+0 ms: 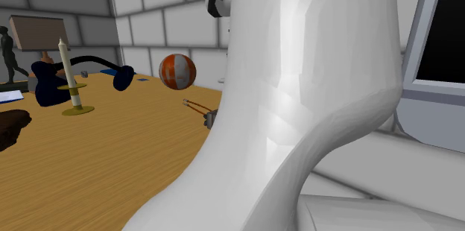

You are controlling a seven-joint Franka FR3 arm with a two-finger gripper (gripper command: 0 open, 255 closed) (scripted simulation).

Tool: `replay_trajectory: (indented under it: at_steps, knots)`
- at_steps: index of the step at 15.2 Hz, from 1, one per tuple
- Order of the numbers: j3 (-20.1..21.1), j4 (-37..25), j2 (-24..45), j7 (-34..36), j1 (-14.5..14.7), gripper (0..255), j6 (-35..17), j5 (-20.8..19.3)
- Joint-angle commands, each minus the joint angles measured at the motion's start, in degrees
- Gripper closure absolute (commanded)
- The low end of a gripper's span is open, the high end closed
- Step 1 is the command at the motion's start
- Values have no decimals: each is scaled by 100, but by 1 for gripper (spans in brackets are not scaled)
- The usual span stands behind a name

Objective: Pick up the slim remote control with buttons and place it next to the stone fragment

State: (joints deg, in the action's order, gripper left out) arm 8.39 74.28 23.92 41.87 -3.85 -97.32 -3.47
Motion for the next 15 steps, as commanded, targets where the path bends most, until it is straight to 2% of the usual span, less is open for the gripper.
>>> replay_trajectory:
  at_steps: [1,5,10,15]
  knots:
    - [2,-166,0,-1,7,255,165,1]
    - [3,-491,51,-4,23,255,440,-5]
    - [181,392,-539,526,338,255,152,24]
    - [388,978,-948,1087,671,255,-22,48]
